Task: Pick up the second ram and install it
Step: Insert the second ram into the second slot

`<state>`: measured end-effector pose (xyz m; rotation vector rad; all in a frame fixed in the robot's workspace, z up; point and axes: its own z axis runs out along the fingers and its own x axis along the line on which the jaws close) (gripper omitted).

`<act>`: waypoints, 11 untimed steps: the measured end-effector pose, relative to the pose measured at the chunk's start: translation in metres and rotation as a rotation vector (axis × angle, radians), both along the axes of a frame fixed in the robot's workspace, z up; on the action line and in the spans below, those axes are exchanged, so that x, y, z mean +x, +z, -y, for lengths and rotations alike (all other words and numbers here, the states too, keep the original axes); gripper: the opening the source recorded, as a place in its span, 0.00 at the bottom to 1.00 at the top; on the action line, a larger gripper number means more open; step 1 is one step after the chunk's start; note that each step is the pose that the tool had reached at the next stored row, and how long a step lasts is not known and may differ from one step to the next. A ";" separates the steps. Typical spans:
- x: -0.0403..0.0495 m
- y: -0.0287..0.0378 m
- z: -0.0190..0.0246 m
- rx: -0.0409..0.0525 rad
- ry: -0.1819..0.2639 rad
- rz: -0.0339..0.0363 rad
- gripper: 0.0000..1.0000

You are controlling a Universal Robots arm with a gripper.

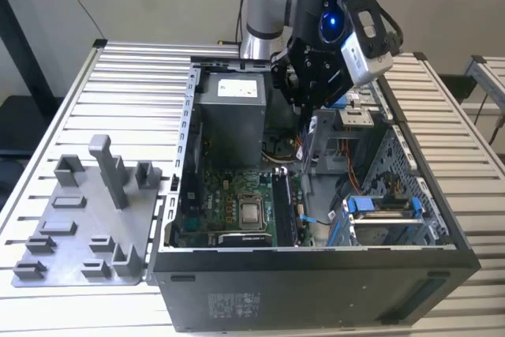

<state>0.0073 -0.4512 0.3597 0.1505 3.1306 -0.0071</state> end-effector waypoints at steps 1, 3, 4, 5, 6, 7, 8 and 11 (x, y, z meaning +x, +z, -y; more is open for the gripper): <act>0.0000 -0.0009 0.0017 0.0000 -0.002 -0.0006 0.14; 0.0001 -0.0026 0.0041 0.0002 -0.006 -0.0032 0.14; 0.0003 -0.0035 0.0048 0.0002 -0.007 -0.0048 0.14; 0.0007 -0.0041 0.0053 0.0001 -0.008 -0.0063 0.14; 0.0011 -0.0048 0.0055 0.0002 -0.008 -0.0071 0.14; 0.0012 -0.0054 0.0056 0.0001 -0.008 -0.0072 0.14; 0.0013 -0.0061 0.0056 0.0002 -0.008 -0.0073 0.14; 0.0014 -0.0080 0.0057 0.0020 -0.005 -0.0073 0.14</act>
